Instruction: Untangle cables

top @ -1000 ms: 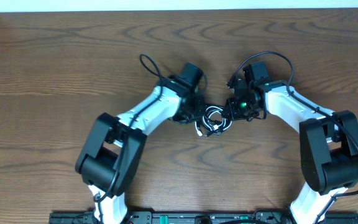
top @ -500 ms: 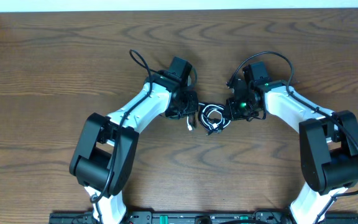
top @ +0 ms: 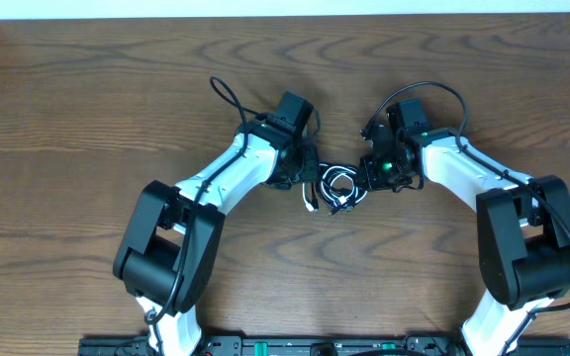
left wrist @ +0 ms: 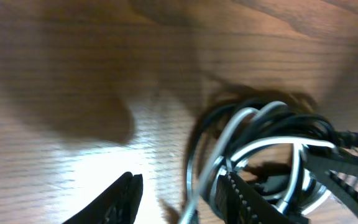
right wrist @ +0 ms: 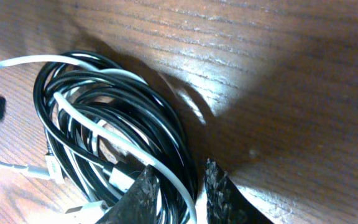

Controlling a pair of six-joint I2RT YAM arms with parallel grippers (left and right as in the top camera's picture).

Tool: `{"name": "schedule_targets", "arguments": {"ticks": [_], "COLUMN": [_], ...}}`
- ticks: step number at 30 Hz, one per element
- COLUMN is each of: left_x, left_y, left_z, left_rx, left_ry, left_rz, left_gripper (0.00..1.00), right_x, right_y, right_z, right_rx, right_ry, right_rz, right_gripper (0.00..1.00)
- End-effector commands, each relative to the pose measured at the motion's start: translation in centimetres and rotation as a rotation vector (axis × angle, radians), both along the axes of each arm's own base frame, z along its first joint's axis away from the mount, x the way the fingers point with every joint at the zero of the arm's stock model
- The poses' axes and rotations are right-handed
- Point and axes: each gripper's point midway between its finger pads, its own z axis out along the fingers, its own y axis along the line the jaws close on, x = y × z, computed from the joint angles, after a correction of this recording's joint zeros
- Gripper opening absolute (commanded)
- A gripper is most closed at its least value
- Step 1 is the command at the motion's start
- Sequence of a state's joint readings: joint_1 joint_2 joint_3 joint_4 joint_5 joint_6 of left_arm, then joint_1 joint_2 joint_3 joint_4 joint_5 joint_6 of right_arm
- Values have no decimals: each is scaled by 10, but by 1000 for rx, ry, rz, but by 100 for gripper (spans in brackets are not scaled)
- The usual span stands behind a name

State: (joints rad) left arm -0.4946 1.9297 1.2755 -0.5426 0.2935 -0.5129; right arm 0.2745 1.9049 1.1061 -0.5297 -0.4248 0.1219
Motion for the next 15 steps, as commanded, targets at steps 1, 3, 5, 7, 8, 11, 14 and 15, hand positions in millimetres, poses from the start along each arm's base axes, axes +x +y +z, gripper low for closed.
{"name": "schedule_targets", "arguments": {"ticks": [1,3,5,7,8,11,14,15], "left_x": [-6,-3,-2,-3,-4,-7,-4,-4], "left_y": [-11,-8,-6,-8,-11,-20,-22,-21], "left_z": [10,8,7,6,7,7,5,4], "left_rx": [-35,13,54,72,72,69,104,117], "left_ry": [0,-29,-51,-65,-69,-85,-115,-121], "left_rz": [5,19,38,35,27,5,26,41], "left_gripper": [43,39,34,24,19,8,8,8], "right_x": [0,0,0,0,0,0,0,0], "right_y": [0,0,0,1,1,1,1,1], "right_z": [-3,-3,-3,-3,-3,-3,-3,-3], "right_rx": [-9,-9,-9,-9,-9,-9,-9,-9], "right_ry": [0,0,0,0,0,0,0,0], "right_rz": [6,6,6,6,6,7,7,7], "right_gripper": [21,20,18,18,17,14,12,12]}}
